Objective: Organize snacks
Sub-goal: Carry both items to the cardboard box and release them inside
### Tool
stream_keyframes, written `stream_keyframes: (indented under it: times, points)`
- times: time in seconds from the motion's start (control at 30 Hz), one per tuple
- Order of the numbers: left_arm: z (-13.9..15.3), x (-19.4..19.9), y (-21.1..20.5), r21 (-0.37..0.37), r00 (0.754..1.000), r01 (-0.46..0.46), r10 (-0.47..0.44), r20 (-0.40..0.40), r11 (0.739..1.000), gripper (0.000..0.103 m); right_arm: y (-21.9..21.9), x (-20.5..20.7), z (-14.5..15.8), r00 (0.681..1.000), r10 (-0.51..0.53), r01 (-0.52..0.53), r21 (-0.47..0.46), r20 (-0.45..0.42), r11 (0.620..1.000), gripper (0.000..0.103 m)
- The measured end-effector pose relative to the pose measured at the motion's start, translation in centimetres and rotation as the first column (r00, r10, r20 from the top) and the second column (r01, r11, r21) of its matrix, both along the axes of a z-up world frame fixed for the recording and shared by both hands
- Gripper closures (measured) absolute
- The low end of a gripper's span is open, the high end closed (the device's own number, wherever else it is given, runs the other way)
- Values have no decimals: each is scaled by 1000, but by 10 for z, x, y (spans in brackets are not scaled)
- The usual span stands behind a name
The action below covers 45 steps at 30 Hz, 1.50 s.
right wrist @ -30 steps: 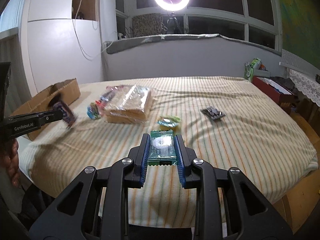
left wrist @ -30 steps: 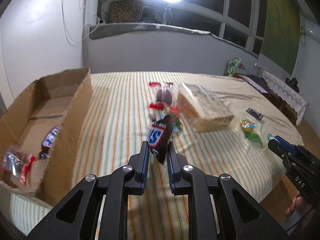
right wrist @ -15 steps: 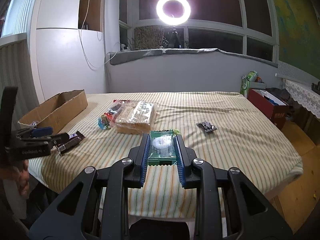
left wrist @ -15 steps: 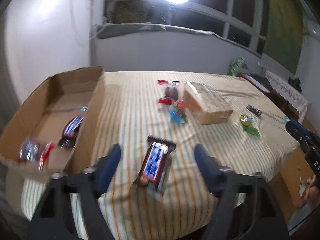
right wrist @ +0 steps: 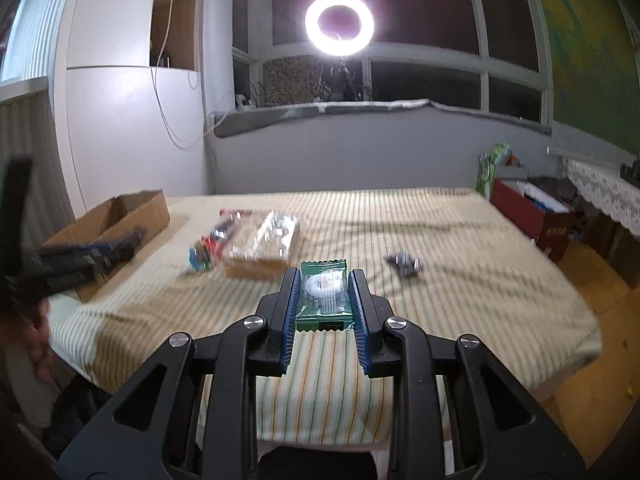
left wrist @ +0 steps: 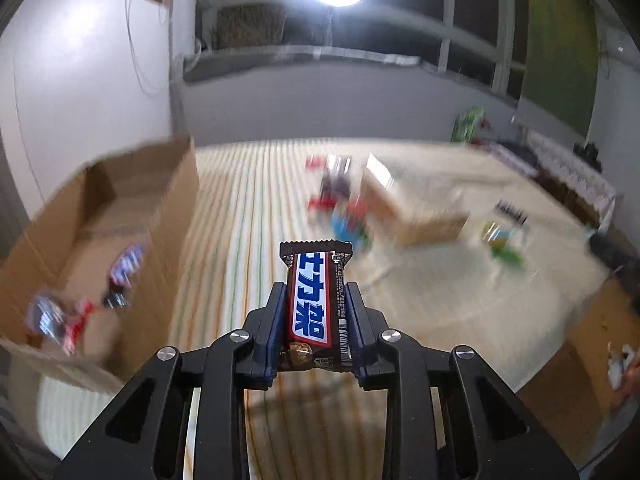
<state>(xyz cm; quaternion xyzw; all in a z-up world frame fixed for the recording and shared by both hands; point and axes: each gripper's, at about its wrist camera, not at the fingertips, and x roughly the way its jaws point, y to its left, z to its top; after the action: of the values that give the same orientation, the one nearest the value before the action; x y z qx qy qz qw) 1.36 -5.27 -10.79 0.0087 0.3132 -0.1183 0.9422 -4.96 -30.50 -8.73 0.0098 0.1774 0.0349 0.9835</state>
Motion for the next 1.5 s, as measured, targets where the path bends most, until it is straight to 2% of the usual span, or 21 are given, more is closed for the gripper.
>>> stream_keyframes:
  times: [0.17,0.27,0.47,0.6,0.8,0.93,1.07,1.2,1.33,1.5]
  points:
    - [66,-18,2,-39,987,23,-16,161,999,77,7,-4,33,997,1,0,-16,77,1000,77]
    - [82,-24,4,-50,979,28,-17,205,998,77,14,-3,36,997,9,-7,-27,70,1000,78]
    - [83,-27,10,-51,981,28,-17,193,998,77,34,-1,36,997,56,-55,-19,44,998,77]
    - [86,-33,19,-54,980,15,-4,201,998,77,63,3,41,994,99,-97,-55,36,994,77]
    - [83,-35,60,-97,977,-34,54,205,995,77,123,21,47,982,189,-188,-103,4,977,77]
    - [80,-35,99,-135,972,-89,116,207,987,77,178,35,48,960,281,-280,-137,-13,950,77]
    - [78,-37,134,-162,960,-158,190,205,974,77,232,49,48,922,386,-385,-150,-22,911,77]
    - [73,-40,168,-173,941,-243,275,196,955,77,267,57,45,889,457,-455,-151,-25,878,77]
    - [69,-40,188,-177,926,-298,329,184,938,77,290,62,45,869,494,-491,-149,-24,858,77]
    - [69,-34,193,-177,921,-315,345,179,933,77,296,71,44,866,500,-499,-144,-31,855,77]
